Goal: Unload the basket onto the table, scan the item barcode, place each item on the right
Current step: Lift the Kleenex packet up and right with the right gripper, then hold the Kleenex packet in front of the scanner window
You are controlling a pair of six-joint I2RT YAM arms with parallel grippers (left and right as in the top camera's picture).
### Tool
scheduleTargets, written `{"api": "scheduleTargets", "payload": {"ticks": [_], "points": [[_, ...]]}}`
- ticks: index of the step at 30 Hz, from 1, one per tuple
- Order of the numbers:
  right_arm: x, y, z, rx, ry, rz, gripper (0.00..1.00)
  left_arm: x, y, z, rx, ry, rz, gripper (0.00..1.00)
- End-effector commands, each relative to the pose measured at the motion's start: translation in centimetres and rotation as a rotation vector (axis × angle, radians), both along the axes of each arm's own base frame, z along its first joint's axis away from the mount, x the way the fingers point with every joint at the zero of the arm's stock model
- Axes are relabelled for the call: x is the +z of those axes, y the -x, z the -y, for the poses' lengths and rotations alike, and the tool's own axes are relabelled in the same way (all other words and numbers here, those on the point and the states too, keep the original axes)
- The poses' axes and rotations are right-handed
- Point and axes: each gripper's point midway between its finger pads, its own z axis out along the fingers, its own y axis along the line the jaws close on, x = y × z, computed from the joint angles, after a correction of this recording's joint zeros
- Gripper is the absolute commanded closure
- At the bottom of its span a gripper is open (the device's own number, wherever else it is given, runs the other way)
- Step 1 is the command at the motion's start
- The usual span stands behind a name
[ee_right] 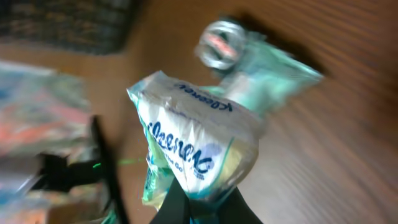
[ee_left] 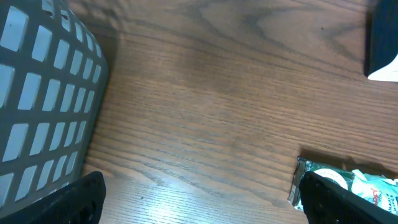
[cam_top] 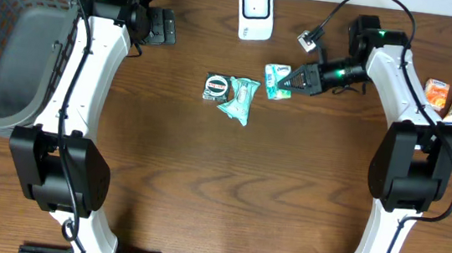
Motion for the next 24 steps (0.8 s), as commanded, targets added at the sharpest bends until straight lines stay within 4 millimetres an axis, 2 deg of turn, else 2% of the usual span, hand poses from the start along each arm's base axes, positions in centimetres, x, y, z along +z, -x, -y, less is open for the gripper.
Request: {"api": "scheduleTargets", "payload": {"ticks": [1, 5, 7, 10, 16, 20, 24], "points": [[-3.3, -0.6, 2.5, -0.191, 0.329, -0.126, 0.99, 1.4, 0.0, -0.2, 0.018, 0.003, 0.031, 0.02], [-4.0, -1.8, 4.2, -0.268, 0.547, -0.077, 0.99, 1.4, 0.0, -0.2, 0.018, 0.003, 0.031, 0.02], [-3.7, -2.7, 5.0, -0.302, 0.644, -0.026, 0.99, 1.4, 0.0, -0.2, 0.019, 0.003, 0.031, 0.02], [-2.3, -4.0, 4.8, -0.312, 0.731, 0.071, 0.99, 1.4, 0.0, -0.2, 0.018, 0.003, 0.031, 0.02], [1.4, -8.1, 2.4, -0.347, 0.810, 0.348, 0.99, 1.4, 0.0, -0.2, 0.018, 0.003, 0.031, 0.02], [3.5, -10.4, 0.0, -0.355, 0.778, 0.501, 0.99, 1.4, 0.0, -0.2, 0.018, 0.003, 0.031, 0.02], [5.3, -12.6, -1.2, -0.406, 0.713, 0.606, 0.99, 1.4, 0.0, -0.2, 0.019, 0.003, 0.031, 0.02]]}}
